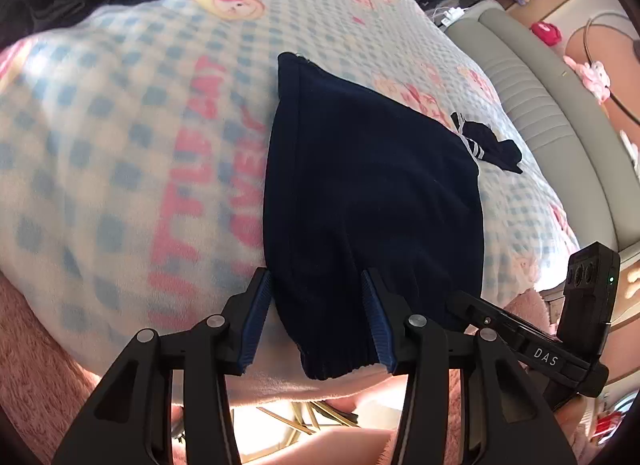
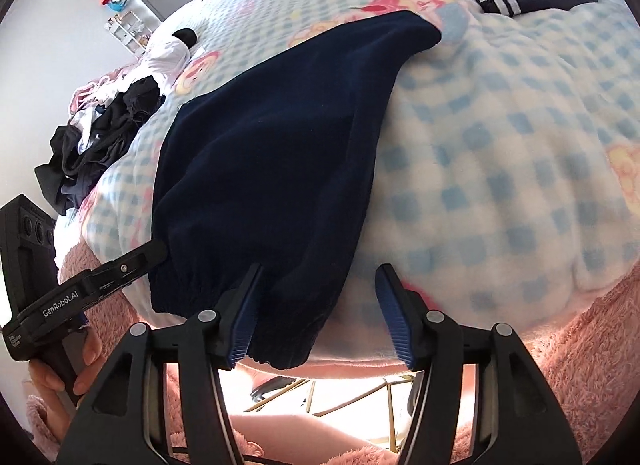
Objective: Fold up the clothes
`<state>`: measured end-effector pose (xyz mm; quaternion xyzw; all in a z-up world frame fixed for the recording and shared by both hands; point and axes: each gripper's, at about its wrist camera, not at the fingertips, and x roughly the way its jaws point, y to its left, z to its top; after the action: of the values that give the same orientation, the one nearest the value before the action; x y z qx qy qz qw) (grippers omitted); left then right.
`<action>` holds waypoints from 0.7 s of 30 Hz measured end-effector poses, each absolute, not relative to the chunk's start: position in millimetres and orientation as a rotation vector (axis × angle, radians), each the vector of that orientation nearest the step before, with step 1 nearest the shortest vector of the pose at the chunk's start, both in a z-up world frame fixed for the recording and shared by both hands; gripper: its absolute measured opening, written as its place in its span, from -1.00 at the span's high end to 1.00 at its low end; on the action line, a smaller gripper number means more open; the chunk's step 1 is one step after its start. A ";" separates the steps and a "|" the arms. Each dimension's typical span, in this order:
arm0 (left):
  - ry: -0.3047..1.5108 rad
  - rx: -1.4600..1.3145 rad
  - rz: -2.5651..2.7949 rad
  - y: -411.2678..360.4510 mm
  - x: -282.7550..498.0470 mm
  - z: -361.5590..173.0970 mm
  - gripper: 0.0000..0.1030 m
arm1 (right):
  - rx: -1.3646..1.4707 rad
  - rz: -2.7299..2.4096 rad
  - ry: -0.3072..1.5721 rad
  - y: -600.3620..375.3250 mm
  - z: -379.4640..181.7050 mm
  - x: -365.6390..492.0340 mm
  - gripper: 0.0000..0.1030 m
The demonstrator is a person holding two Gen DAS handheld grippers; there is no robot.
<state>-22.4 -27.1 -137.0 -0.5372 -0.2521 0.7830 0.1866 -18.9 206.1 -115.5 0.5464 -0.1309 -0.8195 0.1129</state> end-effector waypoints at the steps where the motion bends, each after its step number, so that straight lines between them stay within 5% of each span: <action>1: -0.745 -1.534 2.152 -28.3 -21.7 -143.0 -0.12 | 1.612 -2.398 -0.390 207.9 -116.6 -16.7 -0.13; 8: -0.817 -1.542 2.025 -20.6 -16.7 -156.8 -0.08 | 1.627 -2.242 -0.437 203.8 -131.4 -10.9 -0.14; 12: -0.817 -1.607 1.951 -4.2 -21.7 -172.6 -0.11 | 1.690 -2.182 -0.340 185.5 -146.8 -11.3 -0.43; 18: -0.781 -1.553 1.988 4.5 -14.2 -157.7 0.01 | 1.607 -2.079 -0.449 188.2 -144.0 -7.9 0.07; 21: -0.850 -1.461 1.955 -0.5 -10.9 -135.0 0.01 | 1.488 -2.089 -0.454 193.8 -117.6 -5.5 0.08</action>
<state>-10.9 -0.5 -135.0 -0.5436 -0.3163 0.7272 0.2749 -5.5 193.8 -117.6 0.5508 -0.1681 -0.7733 0.2651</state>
